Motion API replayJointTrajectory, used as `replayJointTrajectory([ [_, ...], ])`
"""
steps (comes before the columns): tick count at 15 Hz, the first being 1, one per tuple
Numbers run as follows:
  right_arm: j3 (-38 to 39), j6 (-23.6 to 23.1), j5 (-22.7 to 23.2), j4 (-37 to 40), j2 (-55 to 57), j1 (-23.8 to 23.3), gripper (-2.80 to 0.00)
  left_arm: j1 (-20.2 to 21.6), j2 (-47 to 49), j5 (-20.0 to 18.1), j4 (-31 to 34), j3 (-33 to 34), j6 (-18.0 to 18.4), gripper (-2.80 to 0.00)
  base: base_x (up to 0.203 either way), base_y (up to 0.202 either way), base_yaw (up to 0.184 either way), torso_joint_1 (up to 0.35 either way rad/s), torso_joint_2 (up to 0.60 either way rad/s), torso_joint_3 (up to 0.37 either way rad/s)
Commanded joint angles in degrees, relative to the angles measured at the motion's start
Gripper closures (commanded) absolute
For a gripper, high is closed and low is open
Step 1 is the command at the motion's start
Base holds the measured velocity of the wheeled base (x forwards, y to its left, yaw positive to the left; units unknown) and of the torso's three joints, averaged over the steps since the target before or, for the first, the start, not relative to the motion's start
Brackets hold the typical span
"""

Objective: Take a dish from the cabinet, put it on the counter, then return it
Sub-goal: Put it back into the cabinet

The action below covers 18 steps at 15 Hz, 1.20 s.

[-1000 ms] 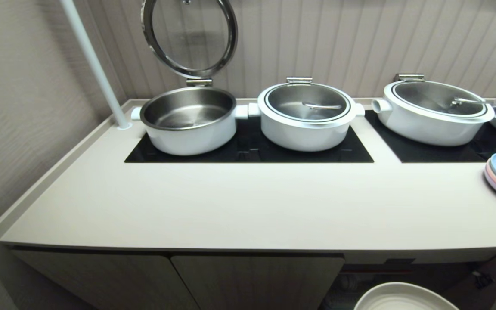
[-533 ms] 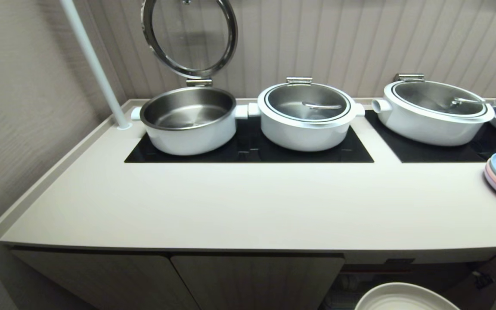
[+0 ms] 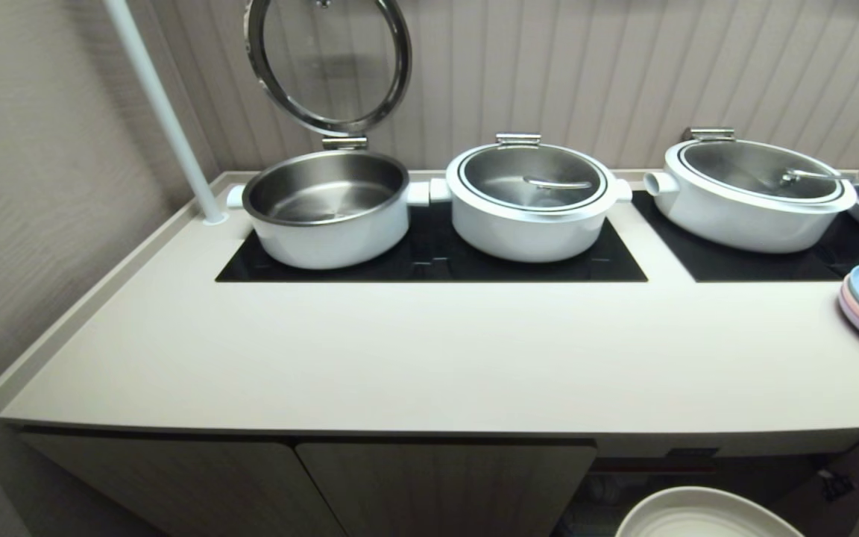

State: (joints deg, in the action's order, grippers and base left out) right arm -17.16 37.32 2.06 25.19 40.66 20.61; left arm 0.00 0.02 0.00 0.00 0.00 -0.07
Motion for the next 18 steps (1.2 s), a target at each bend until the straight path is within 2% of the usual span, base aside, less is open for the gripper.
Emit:
replayJointTrajectory([
  [1, -0.06, 0.67, 0.05, 0.14, -0.05, 0.13, 0.00, 0.00, -0.02, 0.00, 0.00, 0.00, -0.01, 0.00, 0.000, 0.000, 0.000, 0.000, 0.00, 0.000],
  [8, -0.15, 1.35, -0.04, 0.83, -0.23, 0.13, 0.00, 0.00, -0.02, 0.00, 0.00, 0.00, -0.01, 0.00, 0.000, 0.000, 0.000, 0.000, 0.00, 0.000],
  [18, -0.15, 1.88, -0.04, 0.92, -0.14, -0.31, 0.00, 0.00, -0.02, 0.00, 0.00, 0.00, -0.01, 0.00, 0.000, 0.000, 0.000, -0.134, 0.29, 0.152],
])
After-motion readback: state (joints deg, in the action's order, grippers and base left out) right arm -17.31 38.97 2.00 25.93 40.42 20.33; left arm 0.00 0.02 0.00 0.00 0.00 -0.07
